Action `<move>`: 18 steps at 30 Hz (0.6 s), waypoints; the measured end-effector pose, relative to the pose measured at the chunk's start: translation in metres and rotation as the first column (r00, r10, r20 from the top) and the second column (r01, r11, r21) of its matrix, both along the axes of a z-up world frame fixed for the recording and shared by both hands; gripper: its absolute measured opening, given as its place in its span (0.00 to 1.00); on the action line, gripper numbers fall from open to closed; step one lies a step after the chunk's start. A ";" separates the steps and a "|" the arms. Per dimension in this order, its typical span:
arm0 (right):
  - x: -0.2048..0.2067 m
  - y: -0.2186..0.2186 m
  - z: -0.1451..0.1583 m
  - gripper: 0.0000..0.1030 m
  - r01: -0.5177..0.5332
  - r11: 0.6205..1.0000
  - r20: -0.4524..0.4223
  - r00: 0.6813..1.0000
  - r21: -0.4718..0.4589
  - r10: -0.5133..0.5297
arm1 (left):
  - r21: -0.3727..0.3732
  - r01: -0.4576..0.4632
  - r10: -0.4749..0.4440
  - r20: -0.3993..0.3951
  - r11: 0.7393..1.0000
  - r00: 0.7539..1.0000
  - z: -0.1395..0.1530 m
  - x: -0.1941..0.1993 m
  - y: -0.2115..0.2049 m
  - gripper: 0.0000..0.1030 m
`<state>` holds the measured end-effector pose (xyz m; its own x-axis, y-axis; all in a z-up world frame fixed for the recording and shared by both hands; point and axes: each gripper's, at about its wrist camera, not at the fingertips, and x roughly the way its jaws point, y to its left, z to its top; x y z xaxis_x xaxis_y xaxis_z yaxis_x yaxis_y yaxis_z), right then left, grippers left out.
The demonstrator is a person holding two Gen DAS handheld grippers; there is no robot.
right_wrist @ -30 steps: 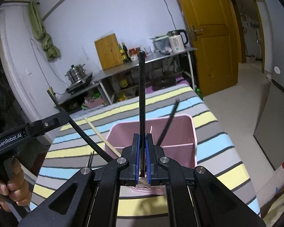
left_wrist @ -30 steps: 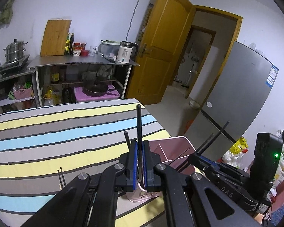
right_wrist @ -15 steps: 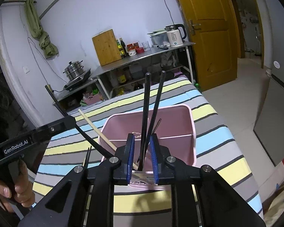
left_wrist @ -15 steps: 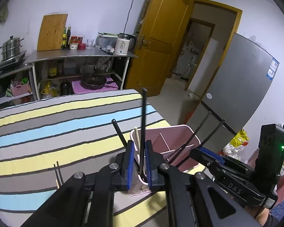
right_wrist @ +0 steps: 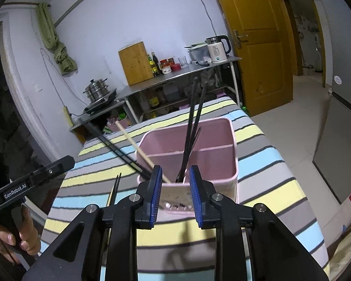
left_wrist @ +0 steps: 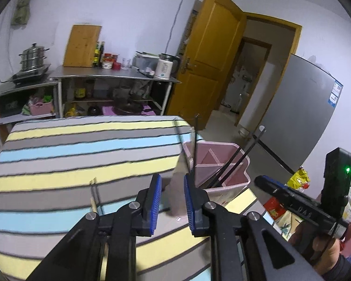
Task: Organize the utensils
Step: 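Open both tools to release the chopsticks into the holder, then move both tools back down to the remaining chopsticks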
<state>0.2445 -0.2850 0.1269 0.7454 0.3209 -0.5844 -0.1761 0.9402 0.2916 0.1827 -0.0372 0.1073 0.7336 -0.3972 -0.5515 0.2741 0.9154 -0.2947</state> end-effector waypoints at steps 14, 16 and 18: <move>-0.031 0.031 -0.022 0.24 -0.117 0.993 -0.053 0.992 0.010 0.117 | 0.024 -0.105 0.107 -0.085 0.994 0.991 -0.048 -0.053 0.047 0.19; -0.033 0.037 -0.025 0.24 -0.137 0.991 -0.062 0.989 0.004 0.137 | 0.029 -0.114 0.117 -0.097 0.993 0.988 -0.054 -0.056 0.049 0.19; -0.035 0.043 -0.028 0.24 -0.154 0.988 -0.071 0.986 -0.006 0.153 | 0.032 -0.121 0.124 -0.109 0.992 0.986 -0.060 -0.056 0.051 0.19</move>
<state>0.2094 -0.2425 0.0989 0.6446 0.4213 -0.6380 -0.2982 0.9069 0.2976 0.1266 0.0137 0.0472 0.7098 -0.2926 -0.6407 0.1262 0.9477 -0.2930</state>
